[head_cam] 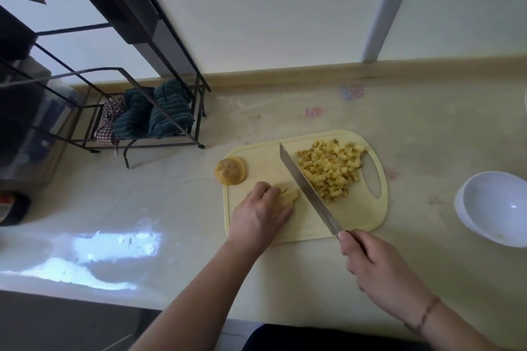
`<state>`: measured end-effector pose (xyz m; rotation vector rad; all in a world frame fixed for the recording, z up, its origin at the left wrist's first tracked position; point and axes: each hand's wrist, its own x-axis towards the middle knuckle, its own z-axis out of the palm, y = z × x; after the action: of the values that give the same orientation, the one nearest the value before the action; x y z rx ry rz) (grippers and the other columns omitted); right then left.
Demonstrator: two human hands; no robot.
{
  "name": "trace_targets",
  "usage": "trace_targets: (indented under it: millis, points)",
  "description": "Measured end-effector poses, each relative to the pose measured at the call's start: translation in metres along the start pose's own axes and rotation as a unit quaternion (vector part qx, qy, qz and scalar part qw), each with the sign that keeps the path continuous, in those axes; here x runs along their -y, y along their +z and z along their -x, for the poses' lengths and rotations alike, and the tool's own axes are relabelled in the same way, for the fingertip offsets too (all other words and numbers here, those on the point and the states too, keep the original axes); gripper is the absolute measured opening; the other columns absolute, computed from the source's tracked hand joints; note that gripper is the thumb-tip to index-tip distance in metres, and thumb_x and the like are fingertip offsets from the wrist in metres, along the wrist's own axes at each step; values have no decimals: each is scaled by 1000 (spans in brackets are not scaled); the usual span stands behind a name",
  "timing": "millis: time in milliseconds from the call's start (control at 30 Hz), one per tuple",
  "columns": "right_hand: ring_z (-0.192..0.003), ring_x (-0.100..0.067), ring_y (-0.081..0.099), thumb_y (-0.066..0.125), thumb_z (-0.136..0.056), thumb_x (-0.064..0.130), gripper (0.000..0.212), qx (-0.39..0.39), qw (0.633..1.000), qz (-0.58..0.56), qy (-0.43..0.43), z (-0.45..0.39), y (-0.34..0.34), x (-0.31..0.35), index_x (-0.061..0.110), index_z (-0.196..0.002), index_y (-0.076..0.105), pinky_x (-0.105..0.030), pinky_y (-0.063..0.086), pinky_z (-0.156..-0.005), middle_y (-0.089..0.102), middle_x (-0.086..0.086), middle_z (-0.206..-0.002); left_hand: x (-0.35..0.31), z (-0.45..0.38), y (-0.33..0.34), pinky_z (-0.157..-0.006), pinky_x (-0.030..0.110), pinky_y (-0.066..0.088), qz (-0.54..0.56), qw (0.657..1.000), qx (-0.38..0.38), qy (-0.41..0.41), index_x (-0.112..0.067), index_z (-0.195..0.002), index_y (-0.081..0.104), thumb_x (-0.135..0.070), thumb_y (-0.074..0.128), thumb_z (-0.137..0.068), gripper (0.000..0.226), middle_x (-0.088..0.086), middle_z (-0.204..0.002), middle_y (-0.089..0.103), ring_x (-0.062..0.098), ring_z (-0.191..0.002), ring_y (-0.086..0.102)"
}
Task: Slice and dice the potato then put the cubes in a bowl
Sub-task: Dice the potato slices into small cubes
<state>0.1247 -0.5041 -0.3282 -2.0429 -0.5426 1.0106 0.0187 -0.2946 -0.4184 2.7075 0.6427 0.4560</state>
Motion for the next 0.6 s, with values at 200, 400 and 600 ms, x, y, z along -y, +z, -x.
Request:
trace_targets:
  millis: [200, 400, 600]
  points:
    - [-51, -12, 51, 27, -77, 67, 51, -17, 998, 65, -17, 1, 8, 0, 21, -67, 49, -36, 44, -59, 55, -5, -55, 13, -3, 2, -53, 31, 49, -96, 992, 15, 75, -20, -118, 64, -65, 47, -90, 55, 2, -103, 63, 25, -79, 63]
    - [-50, -12, 51, 27, -79, 65, 48, 11, 999, 52, -14, 3, 22, -1, 24, -73, 50, -36, 44, -58, 55, 0, -54, 14, -6, 3, -48, 30, 46, -75, 995, 2, 73, -19, -114, 70, -69, 52, -87, 60, 0, -95, 65, 24, -74, 63]
    - [-41, -5, 40, 33, -78, 64, 36, 19, 1000, -21, 11, 4, 17, 1, 34, -73, 52, -29, 37, -51, 48, 8, -49, 13, -2, -2, -63, 36, 56, -8, 999, -7, 45, -14, -119, 62, -70, 59, -84, 66, 6, -108, 65, 27, -89, 65]
